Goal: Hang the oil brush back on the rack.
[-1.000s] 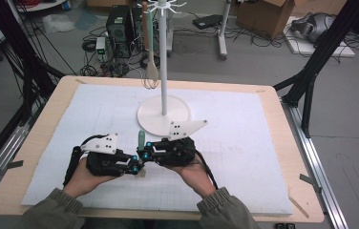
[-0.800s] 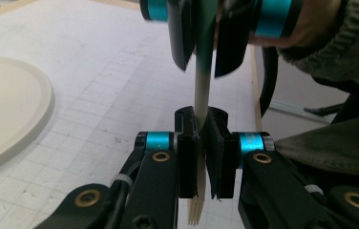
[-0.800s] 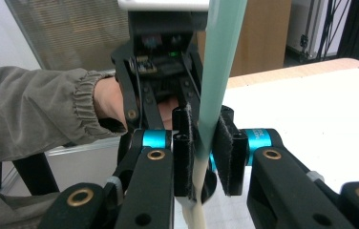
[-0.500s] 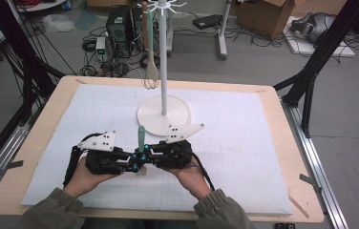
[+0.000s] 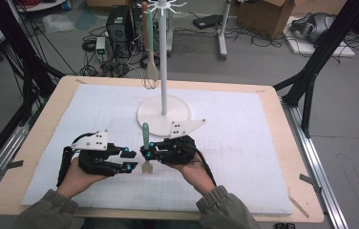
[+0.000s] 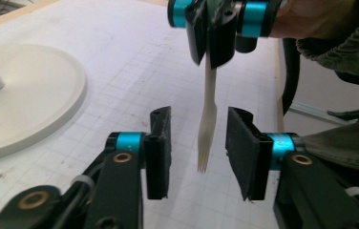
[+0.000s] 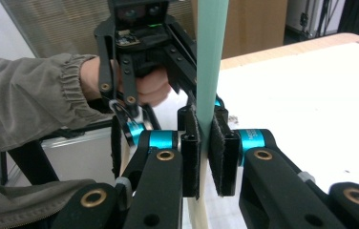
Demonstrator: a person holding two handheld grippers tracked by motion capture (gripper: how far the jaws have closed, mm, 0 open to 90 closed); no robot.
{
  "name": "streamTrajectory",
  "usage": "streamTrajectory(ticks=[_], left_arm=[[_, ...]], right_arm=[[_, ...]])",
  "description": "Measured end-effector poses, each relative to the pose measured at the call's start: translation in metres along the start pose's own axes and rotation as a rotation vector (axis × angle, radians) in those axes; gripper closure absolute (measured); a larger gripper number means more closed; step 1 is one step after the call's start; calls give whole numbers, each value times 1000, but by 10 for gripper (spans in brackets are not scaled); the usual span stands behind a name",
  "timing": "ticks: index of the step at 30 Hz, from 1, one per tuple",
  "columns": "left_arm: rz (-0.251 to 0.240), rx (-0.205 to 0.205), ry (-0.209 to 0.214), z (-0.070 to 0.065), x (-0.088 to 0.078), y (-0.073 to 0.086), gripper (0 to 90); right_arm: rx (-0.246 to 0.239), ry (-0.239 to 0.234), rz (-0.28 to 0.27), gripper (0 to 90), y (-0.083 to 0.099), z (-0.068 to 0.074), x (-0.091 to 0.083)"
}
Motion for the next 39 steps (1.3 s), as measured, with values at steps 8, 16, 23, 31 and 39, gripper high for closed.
streamTrajectory(ticks=[8, 16, 23, 31, 39], left_arm=[[-16, -11, -115, 8, -20, 8, 419], [-12, -13, -198, 16, -39, 15, 325], [-21, -12, -237, 21, -47, 18, 274], [-15, -13, -278, 26, -52, 22, 222], [-12, -23, -329, 32, -59, 26, 145]], right_arm=[[3, 25, 13, 843, -8, -13, -12], [3, 46, 25, 843, -10, -26, -20], [5, 66, 23, 842, -12, -35, -25], [0, 83, 32, 843, -20, -45, -31], [-12, 105, 33, 843, -35, -54, -38]])
Point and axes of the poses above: each handheld gripper's, and its own axes: x roughly forward along the jaws, y roughly out of its underside, z roughly to its left, the point moved 5 cm from there along x, roughly forward along the jaws, and after that the axes turned 9 degrees about -z, right-handed, at the moved point
